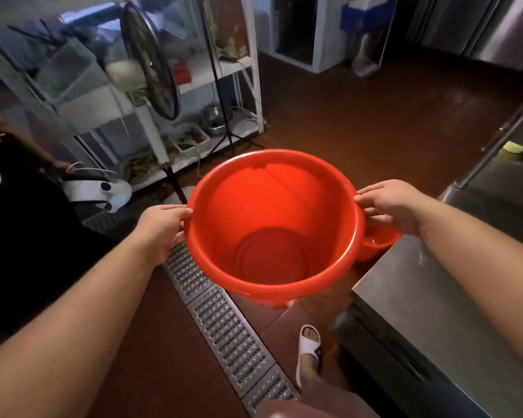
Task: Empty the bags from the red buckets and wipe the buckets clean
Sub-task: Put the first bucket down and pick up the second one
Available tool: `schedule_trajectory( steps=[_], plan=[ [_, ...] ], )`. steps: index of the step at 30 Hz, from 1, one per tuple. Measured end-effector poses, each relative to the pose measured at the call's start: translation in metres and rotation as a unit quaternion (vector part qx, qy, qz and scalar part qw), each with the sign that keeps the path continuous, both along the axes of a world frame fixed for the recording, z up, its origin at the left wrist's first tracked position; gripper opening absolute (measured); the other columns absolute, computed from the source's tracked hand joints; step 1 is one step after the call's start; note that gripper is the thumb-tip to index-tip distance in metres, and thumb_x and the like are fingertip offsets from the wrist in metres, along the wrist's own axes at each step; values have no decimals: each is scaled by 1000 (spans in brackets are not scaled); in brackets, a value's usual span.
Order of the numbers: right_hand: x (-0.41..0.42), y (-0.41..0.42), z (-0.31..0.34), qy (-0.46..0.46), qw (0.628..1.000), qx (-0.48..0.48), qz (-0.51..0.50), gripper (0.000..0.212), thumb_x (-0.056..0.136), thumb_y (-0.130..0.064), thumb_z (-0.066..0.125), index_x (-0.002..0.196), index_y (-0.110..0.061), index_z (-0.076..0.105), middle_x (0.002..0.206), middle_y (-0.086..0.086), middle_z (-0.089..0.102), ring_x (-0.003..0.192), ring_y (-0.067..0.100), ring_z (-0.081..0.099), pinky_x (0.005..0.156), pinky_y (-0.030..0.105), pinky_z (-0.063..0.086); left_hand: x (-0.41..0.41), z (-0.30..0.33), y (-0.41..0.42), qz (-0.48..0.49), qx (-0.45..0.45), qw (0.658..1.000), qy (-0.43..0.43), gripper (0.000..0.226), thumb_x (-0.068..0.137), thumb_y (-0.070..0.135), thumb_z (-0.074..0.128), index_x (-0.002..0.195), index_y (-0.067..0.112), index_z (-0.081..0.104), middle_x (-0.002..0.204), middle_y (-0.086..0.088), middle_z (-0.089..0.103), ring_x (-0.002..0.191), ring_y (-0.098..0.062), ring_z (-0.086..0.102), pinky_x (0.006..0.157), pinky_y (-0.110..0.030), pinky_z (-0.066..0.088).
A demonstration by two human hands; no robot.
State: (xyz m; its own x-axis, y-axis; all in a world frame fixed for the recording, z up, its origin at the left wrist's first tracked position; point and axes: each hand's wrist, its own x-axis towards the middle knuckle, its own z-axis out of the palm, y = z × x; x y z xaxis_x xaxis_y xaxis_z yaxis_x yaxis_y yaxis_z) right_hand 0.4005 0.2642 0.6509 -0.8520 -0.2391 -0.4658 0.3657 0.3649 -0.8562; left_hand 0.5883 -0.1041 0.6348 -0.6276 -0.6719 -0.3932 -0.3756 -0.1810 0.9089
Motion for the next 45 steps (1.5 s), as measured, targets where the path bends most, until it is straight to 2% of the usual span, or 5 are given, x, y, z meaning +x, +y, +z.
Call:
schedule_trajectory(
  steps=[8,14,21,37,45],
  plan=[
    [-117,-54,-37,-27,999,22,20,14,92,2,61,101,-3,71,88,17,72,75,25,66,71,39,58,-109,-23,-37,20,-10,998,-64,21,98,-1,62,117,1,70,98,-16,76,80,-21,70,76,-36,61],
    [-189,-65,-70,-40,998,43,-16,17,92,3,58,95,-6,72,88,18,73,76,27,69,81,48,61,-197,-42,-56,-18,-23,994,-105,16,98,4,64,109,10,74,95,-8,78,73,-15,70,65,-31,59],
    [-232,-56,-123,-77,987,79,-114,18,90,-4,61,90,-12,77,74,8,76,57,16,70,51,27,55,-312,-87,-82,-127,-46,978,-156,14,97,8,67,105,14,77,72,-1,72,65,-13,68,58,-28,57],
    [-207,-66,-238,-165,865,114,-459,14,89,-13,61,81,-8,71,71,9,72,61,21,62,57,29,49,-539,-206,-48,-452,-116,845,-260,37,67,27,63,99,18,79,85,-12,79,76,-29,75,79,-50,66],
    [-199,-44,-335,-261,822,243,-443,23,88,-32,50,101,-20,65,90,8,69,80,32,66,74,38,57,-550,-293,14,-508,-216,780,-296,19,83,14,65,72,23,76,60,1,72,61,-23,72,72,-45,66]
  ],
)
